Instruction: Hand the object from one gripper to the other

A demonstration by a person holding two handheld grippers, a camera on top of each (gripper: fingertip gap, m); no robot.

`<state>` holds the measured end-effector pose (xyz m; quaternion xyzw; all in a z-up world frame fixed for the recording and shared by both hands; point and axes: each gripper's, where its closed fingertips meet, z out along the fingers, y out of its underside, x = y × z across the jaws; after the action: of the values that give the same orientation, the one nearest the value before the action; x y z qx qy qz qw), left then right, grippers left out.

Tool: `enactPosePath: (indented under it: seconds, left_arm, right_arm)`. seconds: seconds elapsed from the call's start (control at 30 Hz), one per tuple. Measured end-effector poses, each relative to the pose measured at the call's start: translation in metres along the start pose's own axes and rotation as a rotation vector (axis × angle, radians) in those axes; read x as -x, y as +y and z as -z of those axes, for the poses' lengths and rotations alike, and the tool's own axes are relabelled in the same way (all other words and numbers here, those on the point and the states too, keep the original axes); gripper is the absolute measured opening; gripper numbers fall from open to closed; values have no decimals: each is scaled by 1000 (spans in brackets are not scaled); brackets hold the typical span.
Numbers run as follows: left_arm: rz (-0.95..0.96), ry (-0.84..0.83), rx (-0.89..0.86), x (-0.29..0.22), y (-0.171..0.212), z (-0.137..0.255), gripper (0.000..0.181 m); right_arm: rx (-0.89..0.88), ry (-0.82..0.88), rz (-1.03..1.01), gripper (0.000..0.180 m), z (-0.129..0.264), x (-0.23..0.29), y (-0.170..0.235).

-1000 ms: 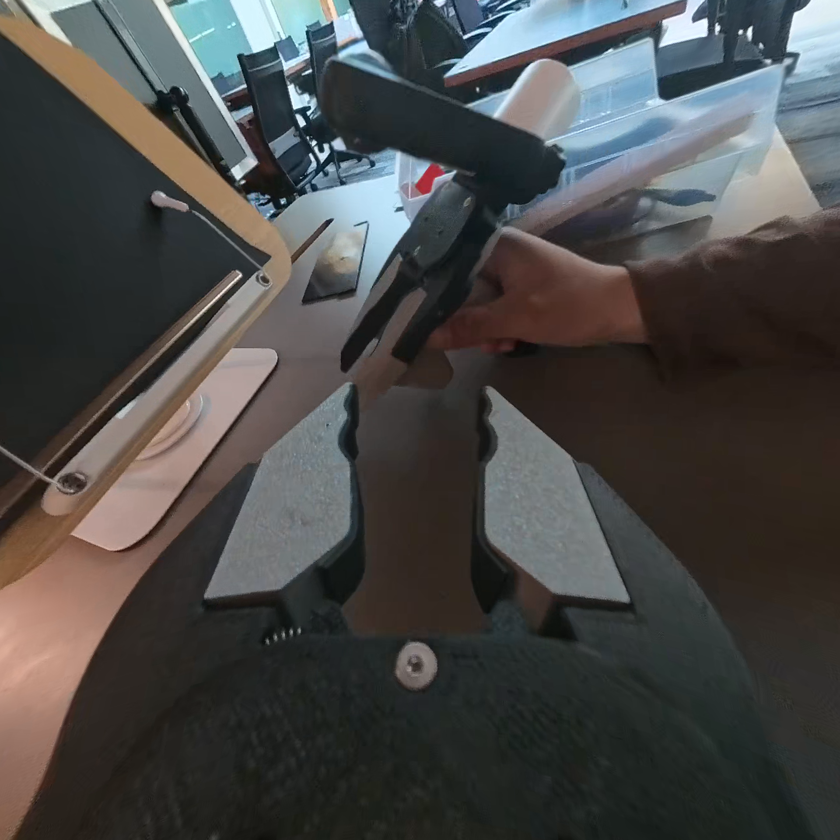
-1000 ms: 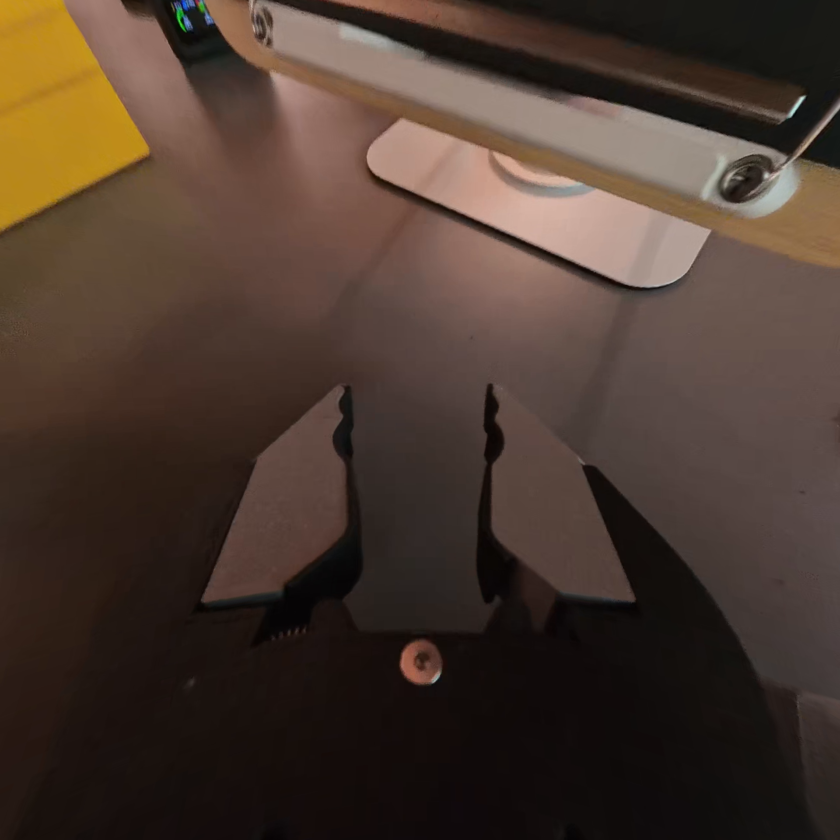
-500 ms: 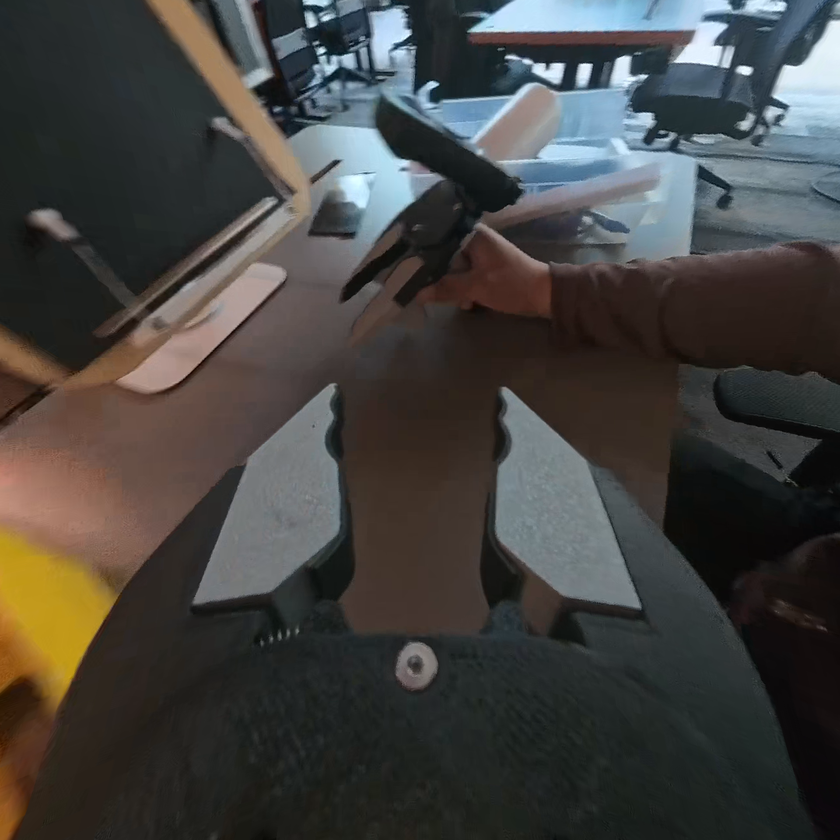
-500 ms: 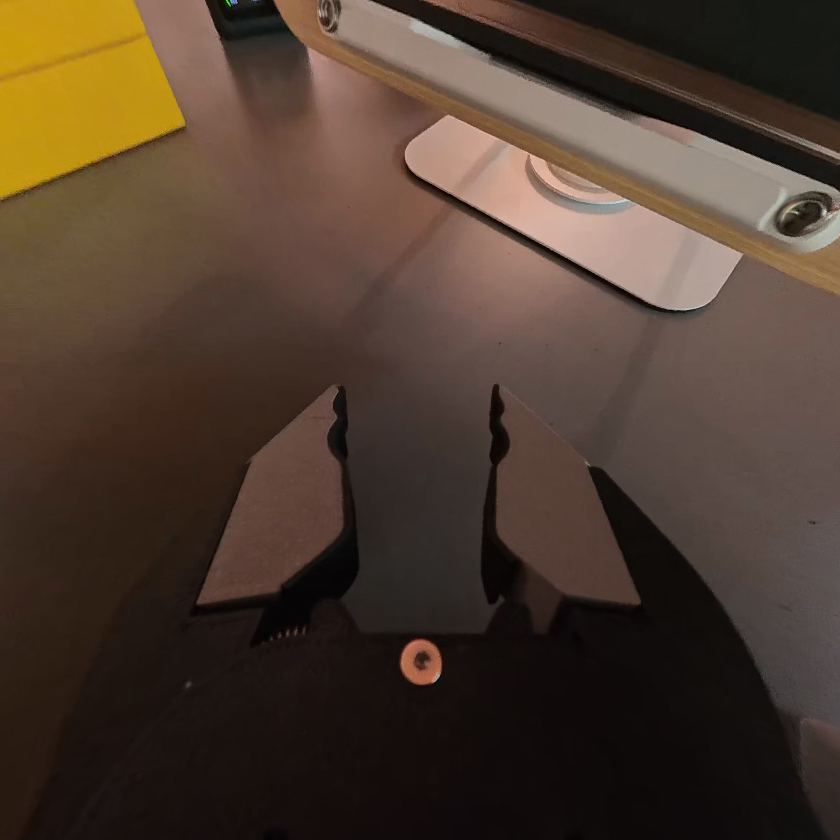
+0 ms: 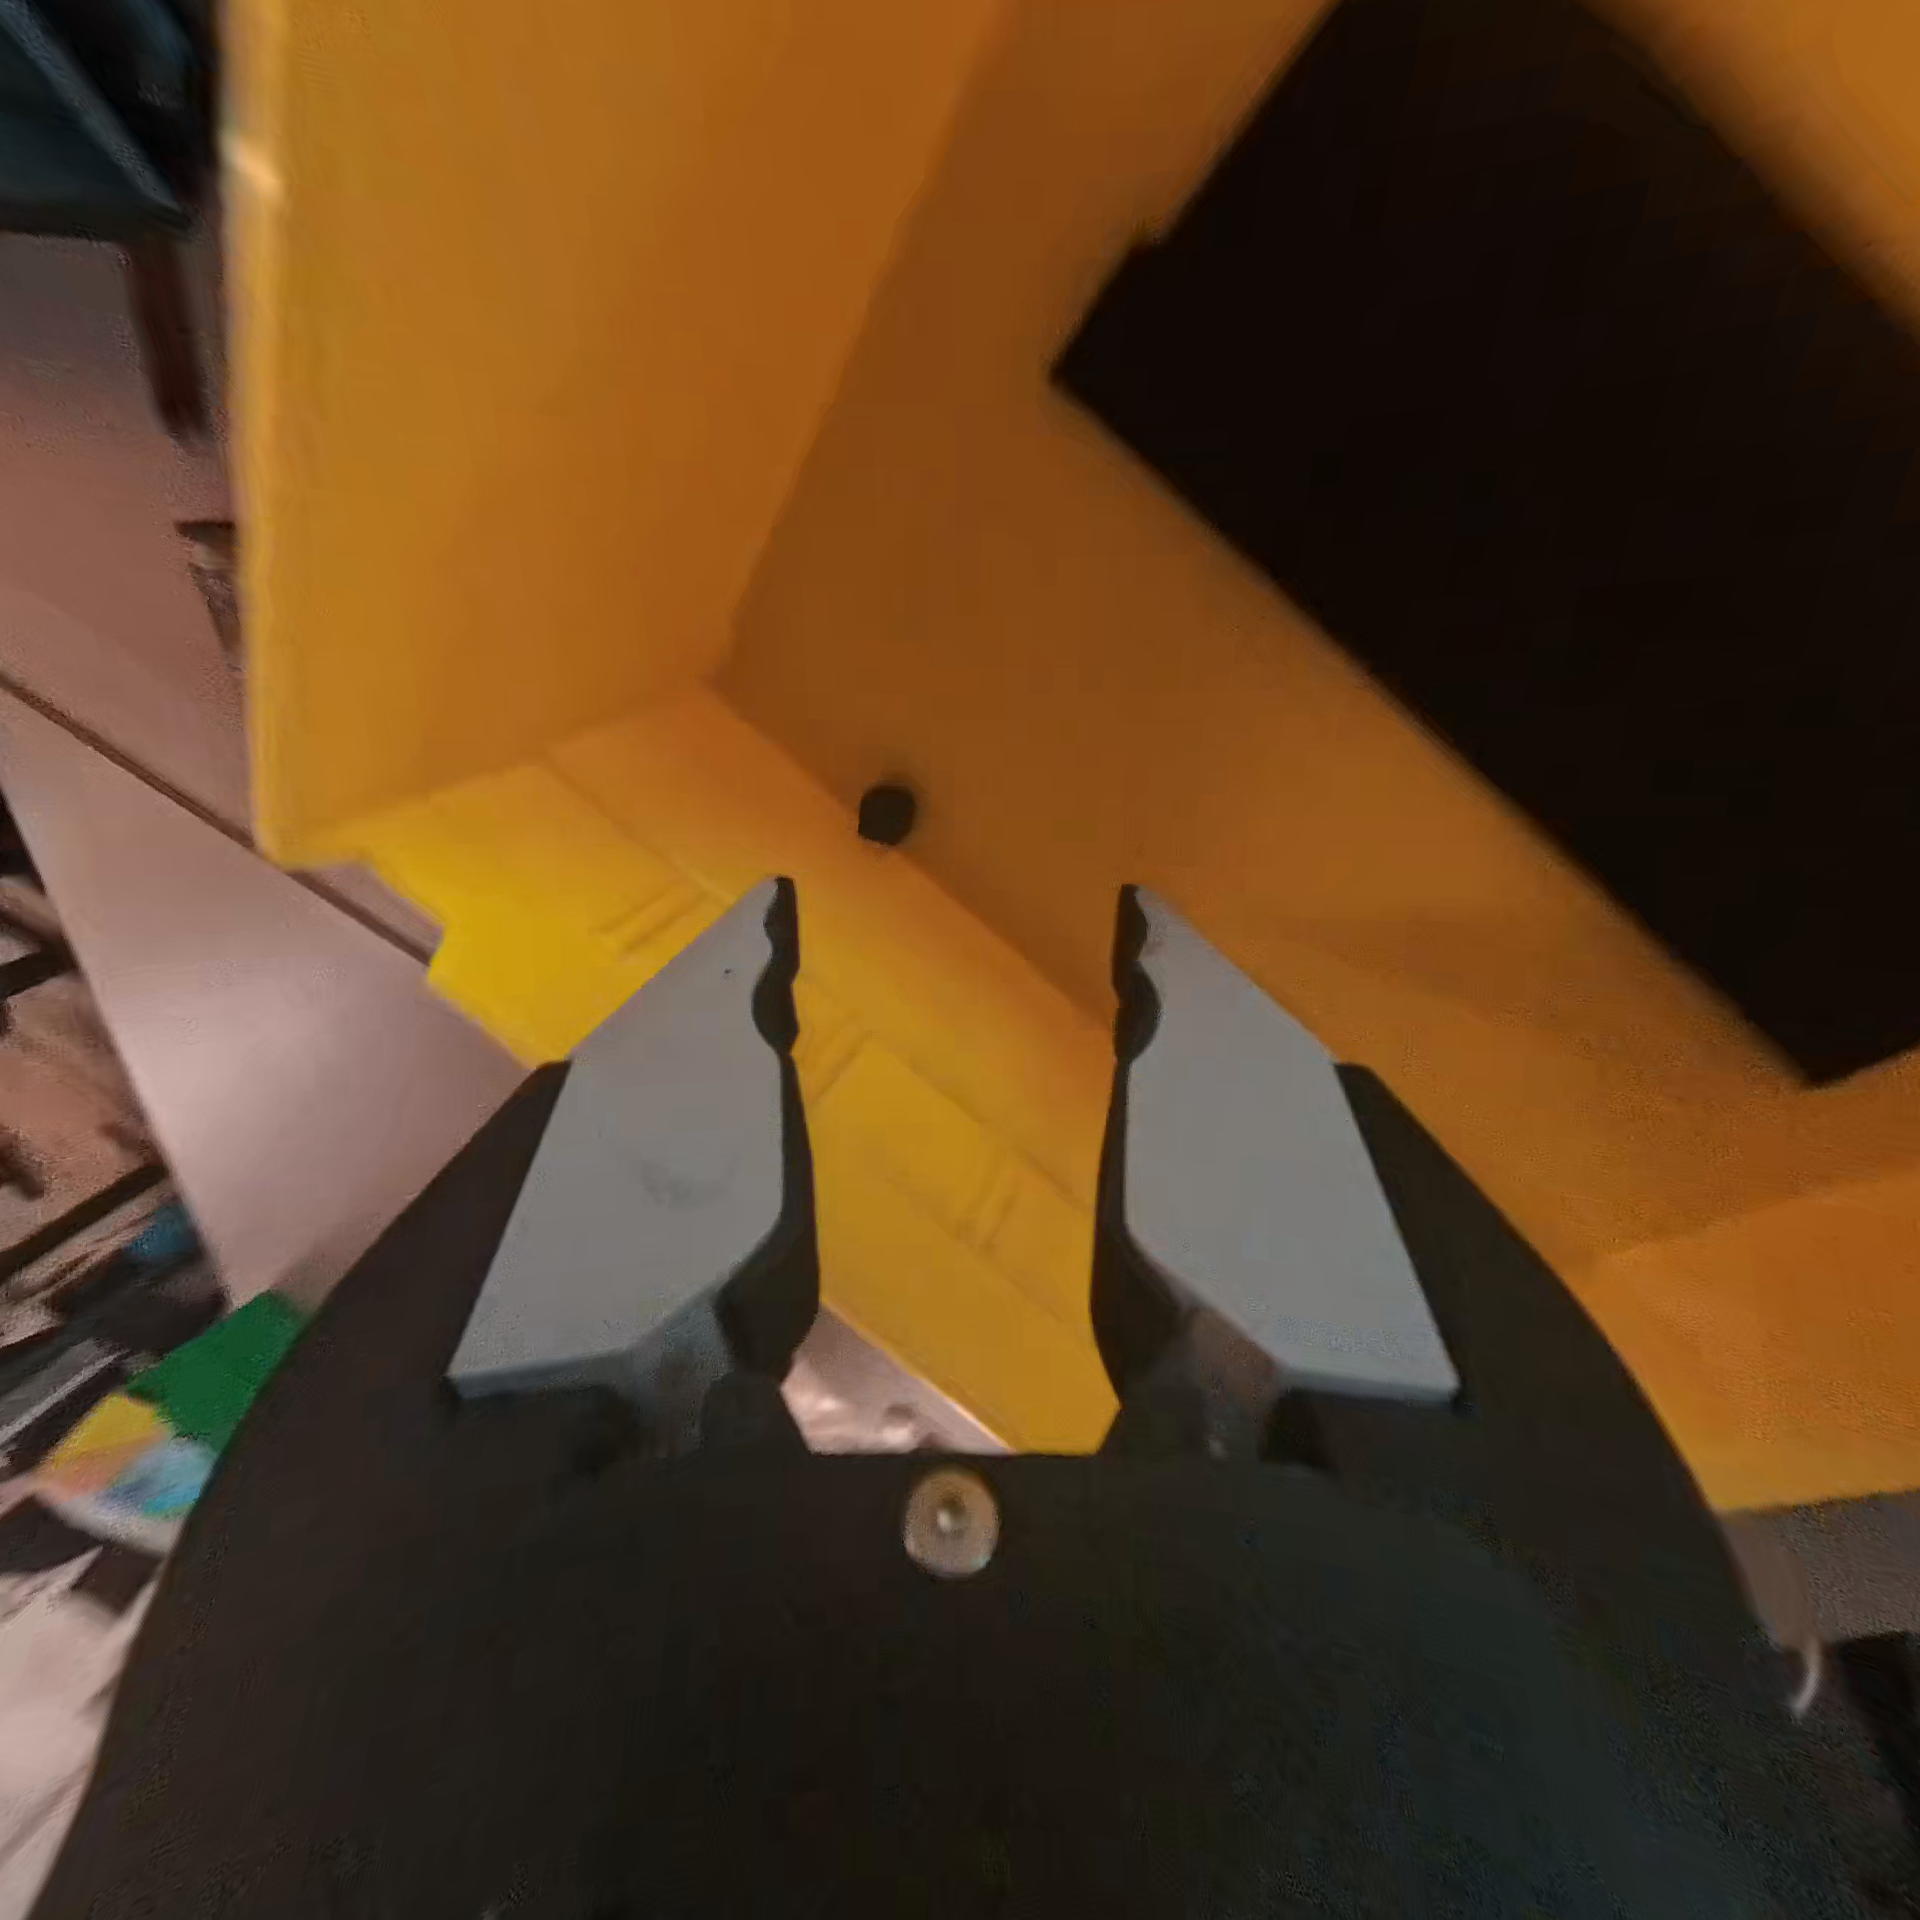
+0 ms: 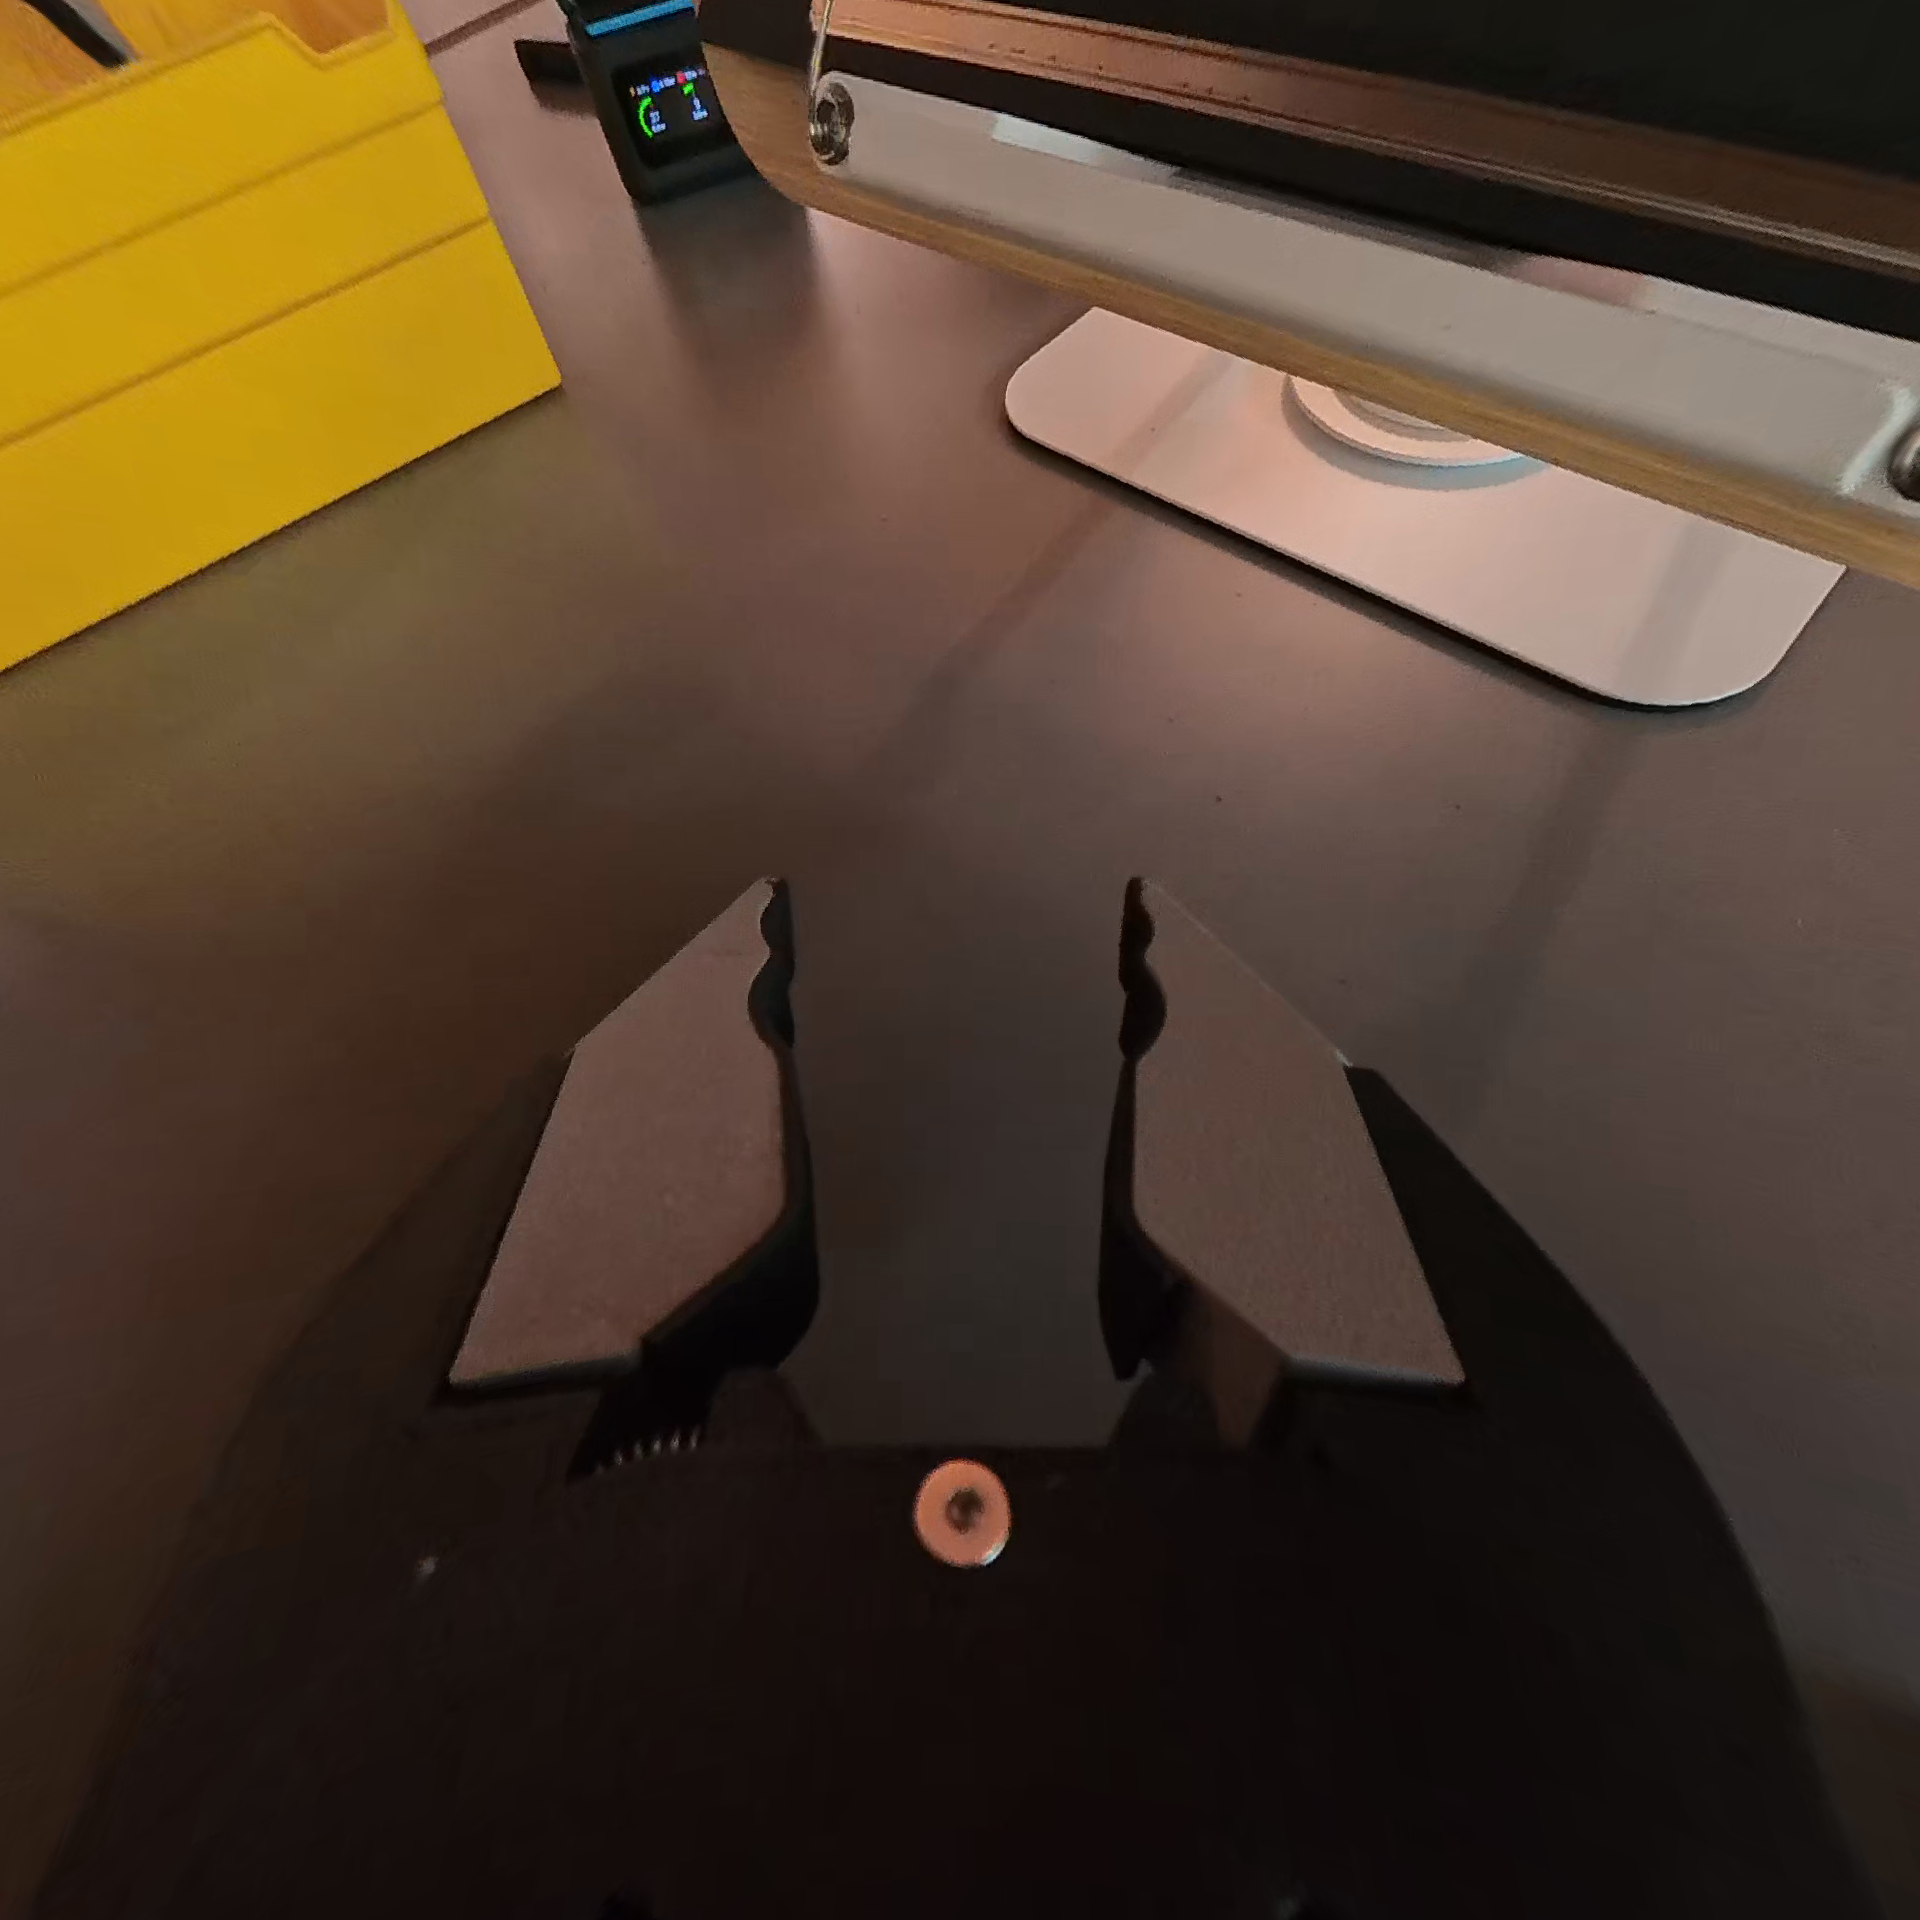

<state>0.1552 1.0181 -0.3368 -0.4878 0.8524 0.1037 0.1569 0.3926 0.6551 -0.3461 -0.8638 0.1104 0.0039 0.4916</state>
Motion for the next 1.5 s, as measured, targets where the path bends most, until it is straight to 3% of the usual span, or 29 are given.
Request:
enactPosePath:
  seconds: [0.03,0.13,0.2,0.37,0.63,0.83,0.97,1.07,1.33,1.5]
  left_arm:
    - [-43,7,60,1,4,-11,57]
    - [-154,40,154,5,7,-32,42]
    - [-214,41,203,11,6,-41,42]
    - [-327,87,393,18,21,-54,9]
    - [-350,123,495,20,27,-53,9]
    - [-390,32,501,29,27,-23,8]
    - [-361,-2,383,22,8,10,8]
    - [-310,46,195,-1,-26,35,8]
    - [-23,337,-392,-71,-152,109,8]
    - [146,530,-729,-114,-233,157,7]
  right_arm:
    - [0,-3,2,60,0,1,0]
    - [0,-19,-4,60,-1,2,0]
    - [-1,-37,-11,60,-2,5,-1]
    - [11,-69,5,60,-4,14,0]
    - [33,-121,46,59,-8,32,2]
    - [33,-132,55,57,-9,37,2]
    - [31,-130,60,57,-8,38,2]
    - [26,-133,62,56,-8,38,2]
    - [-55,-230,51,55,3,54,-10]
    - [-190,-471,-21,48,27,81,-33]
